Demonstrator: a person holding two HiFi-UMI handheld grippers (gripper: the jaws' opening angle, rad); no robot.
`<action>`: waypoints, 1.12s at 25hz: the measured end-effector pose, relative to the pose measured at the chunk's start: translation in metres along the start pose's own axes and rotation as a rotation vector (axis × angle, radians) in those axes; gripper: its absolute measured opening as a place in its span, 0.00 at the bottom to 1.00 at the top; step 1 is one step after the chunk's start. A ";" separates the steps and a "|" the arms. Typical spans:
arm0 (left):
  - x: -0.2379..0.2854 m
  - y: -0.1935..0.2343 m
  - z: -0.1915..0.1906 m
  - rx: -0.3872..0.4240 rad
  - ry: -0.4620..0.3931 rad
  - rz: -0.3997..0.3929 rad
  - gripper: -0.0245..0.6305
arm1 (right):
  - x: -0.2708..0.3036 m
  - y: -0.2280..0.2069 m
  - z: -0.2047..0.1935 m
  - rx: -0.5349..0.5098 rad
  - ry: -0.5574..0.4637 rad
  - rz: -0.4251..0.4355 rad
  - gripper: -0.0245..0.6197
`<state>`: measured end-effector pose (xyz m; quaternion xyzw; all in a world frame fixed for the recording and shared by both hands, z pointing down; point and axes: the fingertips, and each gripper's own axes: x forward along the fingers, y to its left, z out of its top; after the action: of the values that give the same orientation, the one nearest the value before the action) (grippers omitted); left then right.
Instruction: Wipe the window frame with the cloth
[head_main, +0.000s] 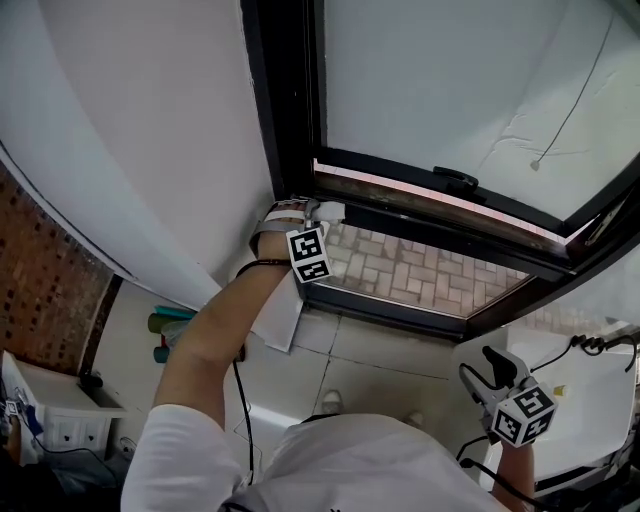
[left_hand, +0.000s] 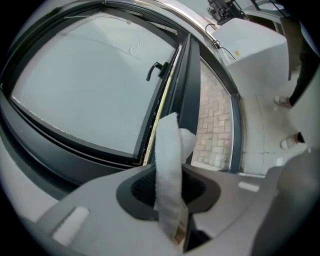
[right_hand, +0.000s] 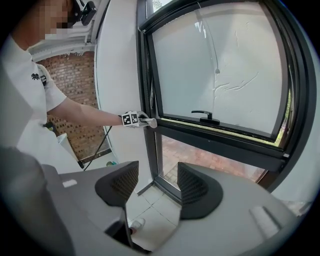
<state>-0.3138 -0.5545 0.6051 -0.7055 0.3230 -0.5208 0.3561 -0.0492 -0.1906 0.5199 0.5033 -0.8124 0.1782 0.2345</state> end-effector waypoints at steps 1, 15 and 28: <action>-0.004 0.000 -0.001 0.015 0.009 -0.011 0.20 | -0.002 0.001 0.000 0.000 0.000 -0.002 0.42; -0.063 0.112 -0.008 0.136 0.074 0.121 0.20 | 0.000 -0.013 0.005 -0.035 -0.050 0.055 0.42; -0.148 0.256 0.019 0.202 0.164 0.287 0.20 | -0.025 -0.071 -0.012 -0.022 -0.064 0.099 0.42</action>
<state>-0.3541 -0.5667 0.3122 -0.5681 0.3943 -0.5503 0.4678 0.0262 -0.1967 0.5197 0.4655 -0.8452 0.1643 0.2048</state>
